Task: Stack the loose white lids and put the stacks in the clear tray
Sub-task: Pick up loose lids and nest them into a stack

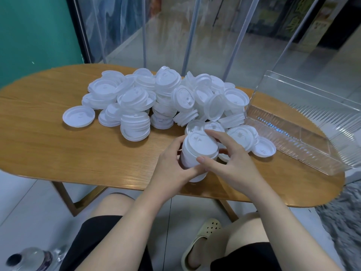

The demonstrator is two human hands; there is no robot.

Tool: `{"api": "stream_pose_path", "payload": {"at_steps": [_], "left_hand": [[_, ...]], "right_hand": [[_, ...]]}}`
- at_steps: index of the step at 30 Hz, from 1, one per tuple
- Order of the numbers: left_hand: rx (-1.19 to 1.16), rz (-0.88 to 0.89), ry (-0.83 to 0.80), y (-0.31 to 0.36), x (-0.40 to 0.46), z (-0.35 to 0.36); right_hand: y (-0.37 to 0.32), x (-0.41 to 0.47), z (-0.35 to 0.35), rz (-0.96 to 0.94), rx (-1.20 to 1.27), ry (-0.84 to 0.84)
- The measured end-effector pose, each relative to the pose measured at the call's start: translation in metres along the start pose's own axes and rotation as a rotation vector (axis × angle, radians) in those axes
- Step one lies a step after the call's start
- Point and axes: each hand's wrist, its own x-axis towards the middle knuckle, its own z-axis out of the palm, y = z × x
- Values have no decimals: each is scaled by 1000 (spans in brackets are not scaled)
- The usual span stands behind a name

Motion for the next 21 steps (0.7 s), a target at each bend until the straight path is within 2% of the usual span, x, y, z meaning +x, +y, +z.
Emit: {"api": "stream_pose_path", "payload": {"at_steps": [6, 10, 13, 16, 21], "left_hand": [[0, 6, 6, 0, 0, 0], [30, 17, 10, -4, 1, 0], [42, 19, 8, -4, 1, -1], [54, 23, -3, -4, 1, -2], [53, 22, -8, -2, 0, -3]], "right_hand": [[-3, 1, -4, -21, -16, -20], [14, 6, -19, -75, -74, 163], [37, 15, -37, -113, -294, 257], [58, 23, -52, -80, -520, 229], [70, 30, -60, 6, -635, 145]]}}
